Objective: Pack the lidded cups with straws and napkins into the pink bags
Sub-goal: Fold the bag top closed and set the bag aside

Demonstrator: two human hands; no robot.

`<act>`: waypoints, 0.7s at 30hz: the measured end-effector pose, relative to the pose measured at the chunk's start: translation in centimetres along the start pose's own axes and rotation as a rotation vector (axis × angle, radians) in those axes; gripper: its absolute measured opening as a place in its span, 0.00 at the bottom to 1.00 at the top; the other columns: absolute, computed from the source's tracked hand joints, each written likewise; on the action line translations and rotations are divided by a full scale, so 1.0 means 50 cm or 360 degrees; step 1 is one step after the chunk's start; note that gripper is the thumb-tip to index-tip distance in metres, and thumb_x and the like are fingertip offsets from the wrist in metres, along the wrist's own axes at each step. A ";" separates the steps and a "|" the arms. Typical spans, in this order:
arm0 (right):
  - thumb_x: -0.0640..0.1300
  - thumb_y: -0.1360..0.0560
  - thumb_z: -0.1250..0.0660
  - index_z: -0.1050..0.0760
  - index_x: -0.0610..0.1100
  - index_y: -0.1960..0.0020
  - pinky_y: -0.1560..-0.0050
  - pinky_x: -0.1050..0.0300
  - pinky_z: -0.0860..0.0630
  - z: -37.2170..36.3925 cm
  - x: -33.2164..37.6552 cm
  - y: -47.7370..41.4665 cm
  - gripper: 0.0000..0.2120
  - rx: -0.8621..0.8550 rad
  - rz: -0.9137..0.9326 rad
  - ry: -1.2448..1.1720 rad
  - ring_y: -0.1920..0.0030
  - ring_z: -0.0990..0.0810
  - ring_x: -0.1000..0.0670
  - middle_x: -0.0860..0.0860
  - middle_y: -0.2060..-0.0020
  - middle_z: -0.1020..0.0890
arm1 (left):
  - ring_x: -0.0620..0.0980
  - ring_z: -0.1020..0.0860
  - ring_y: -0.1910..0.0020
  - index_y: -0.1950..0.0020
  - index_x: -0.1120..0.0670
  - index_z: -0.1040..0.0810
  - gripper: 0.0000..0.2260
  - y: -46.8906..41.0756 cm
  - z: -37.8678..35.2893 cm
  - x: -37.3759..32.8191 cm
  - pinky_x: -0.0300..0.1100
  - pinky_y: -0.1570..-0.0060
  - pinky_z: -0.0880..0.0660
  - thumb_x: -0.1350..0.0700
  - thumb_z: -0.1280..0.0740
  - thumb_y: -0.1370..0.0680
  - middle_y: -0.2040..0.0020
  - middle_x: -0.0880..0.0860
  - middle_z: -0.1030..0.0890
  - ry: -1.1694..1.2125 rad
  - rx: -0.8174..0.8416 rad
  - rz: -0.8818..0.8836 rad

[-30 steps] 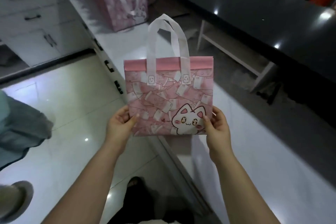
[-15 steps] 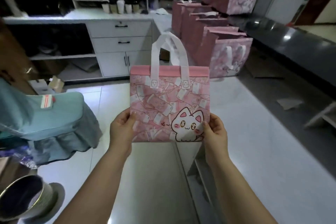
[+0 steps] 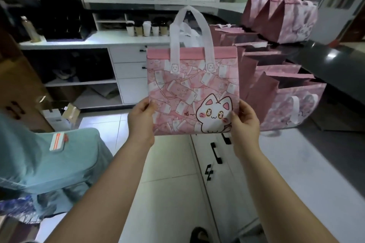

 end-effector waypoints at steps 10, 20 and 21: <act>0.36 0.24 0.31 0.53 0.54 0.21 0.27 0.42 0.37 -0.063 0.137 -0.466 0.42 0.0405 0.0504 0.0606 0.27 0.36 0.53 0.62 0.30 0.37 | 0.60 0.17 0.48 0.47 0.57 0.17 0.06 -0.338 -0.434 -0.073 0.59 0.50 0.20 0.62 0.32 0.21 0.47 0.58 0.16 0.0111 0.0162 -0.0138; 0.44 0.30 0.24 0.61 0.63 0.23 0.24 0.40 0.50 0.008 0.136 -0.864 0.54 0.0197 0.0301 0.0940 0.22 0.62 0.50 0.56 0.24 0.67 | 0.57 0.19 0.46 0.53 0.52 0.17 0.05 -0.539 -0.959 0.019 0.59 0.44 0.22 0.60 0.32 0.22 0.50 0.54 0.16 0.0186 0.0418 -0.0059; 0.43 0.30 0.24 0.62 0.63 0.23 0.25 0.40 0.45 0.015 0.124 -0.885 0.54 0.0218 0.0269 0.0939 0.22 0.56 0.49 0.57 0.23 0.66 | 0.56 0.19 0.47 0.53 0.52 0.17 0.05 -0.549 -1.002 0.036 0.57 0.44 0.21 0.60 0.32 0.22 0.51 0.53 0.16 0.0194 0.0451 -0.0044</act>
Point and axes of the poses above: each hand's wrist, its own y-axis away from the middle knuckle, its own z-axis out of the back of the hand, x = y × z, the point moved 10 cm from there along -y, towards the middle knuckle
